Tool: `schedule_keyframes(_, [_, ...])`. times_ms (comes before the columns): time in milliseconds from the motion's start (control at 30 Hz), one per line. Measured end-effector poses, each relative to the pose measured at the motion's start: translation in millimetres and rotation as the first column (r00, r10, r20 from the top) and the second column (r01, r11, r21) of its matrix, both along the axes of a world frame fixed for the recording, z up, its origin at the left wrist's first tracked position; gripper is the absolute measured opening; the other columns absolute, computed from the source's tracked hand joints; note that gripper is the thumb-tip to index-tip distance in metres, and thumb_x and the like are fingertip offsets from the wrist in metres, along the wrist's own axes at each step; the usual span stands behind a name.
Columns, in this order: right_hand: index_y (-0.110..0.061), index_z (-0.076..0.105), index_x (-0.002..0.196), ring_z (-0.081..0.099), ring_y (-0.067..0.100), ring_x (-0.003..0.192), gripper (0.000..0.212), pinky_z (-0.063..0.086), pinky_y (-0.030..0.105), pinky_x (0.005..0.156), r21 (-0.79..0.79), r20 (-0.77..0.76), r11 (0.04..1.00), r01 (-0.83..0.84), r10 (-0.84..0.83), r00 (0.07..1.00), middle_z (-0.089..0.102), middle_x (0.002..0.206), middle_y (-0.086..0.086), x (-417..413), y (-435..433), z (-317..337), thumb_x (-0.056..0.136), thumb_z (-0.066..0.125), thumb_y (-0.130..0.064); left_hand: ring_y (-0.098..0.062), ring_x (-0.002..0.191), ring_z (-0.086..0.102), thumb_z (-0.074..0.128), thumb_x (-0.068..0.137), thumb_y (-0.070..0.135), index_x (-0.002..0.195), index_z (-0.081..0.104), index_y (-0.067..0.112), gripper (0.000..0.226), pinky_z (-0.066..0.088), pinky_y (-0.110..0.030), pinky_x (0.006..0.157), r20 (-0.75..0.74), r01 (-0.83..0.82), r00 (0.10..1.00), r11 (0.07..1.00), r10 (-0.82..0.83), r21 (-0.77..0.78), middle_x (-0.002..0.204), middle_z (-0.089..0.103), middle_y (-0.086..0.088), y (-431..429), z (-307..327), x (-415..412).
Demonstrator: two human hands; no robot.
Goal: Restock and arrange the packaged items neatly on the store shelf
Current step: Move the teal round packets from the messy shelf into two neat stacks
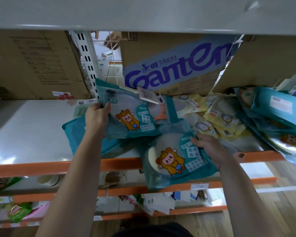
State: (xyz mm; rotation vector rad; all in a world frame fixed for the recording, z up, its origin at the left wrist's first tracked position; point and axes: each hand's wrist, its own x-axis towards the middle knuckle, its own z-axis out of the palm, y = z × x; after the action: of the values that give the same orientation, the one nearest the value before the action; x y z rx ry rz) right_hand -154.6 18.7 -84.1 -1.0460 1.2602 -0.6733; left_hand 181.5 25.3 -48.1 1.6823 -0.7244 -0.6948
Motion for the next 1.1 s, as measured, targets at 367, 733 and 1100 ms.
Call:
schedule_keyframes(367, [-0.023, 0.062, 0.107, 0.072, 0.018, 0.080, 0.015, 0.053, 0.028, 0.064, -0.162, -0.101, 0.979, -0.127, 0.112, 0.989, 0.074, 0.091, 0.003, -15.8, 11.6, -9.2, 0.099, 0.049, -0.020, -0.021, 0.069, 0.048, 0.049, 0.093, 0.018, 0.073, 0.053, 0.024, 0.021, 0.040, -0.039, 0.064, 0.101, -0.048, 0.993, 0.990, 0.061, -0.129, 0.073, 0.053, -0.005, 27.1, -9.0, -2.3])
schedule_keyframes(733, [-0.029, 0.071, 0.088, 0.067, 0.025, 0.086, 0.028, 0.049, 0.042, 0.081, -0.257, 0.032, 0.964, 0.074, -0.068, 0.997, 0.074, 0.094, 0.004, 28.1, -2.2, -3.3, 0.100, 0.048, -0.020, -0.019, 0.085, 0.059, 0.045, 0.101, 0.023, 0.107, 0.059, 0.022, 0.015, 0.053, -0.037, 0.074, -0.092, -0.307, 0.952, 0.923, 0.293, -0.233, 0.090, 0.062, 0.001, 108.2, -8.4, 52.8])
schedule_keyframes(1100, [-0.019, 0.062, 0.093, 0.070, 0.015, 0.073, 0.018, 0.056, 0.031, 0.062, -0.333, 0.196, 0.936, 0.113, -0.049, 0.979, 0.071, 0.082, -0.004, 197.4, 45.6, -1.9, 0.101, 0.046, -0.022, -0.026, 0.081, 0.056, 0.045, 0.100, 0.018, 0.088, 0.059, 0.025, 0.020, 0.050, -0.041, 0.070, 0.089, -0.292, 0.947, 0.942, 0.310, -0.167, 0.082, 0.060, -0.003, 203.2, -18.2, 182.0])
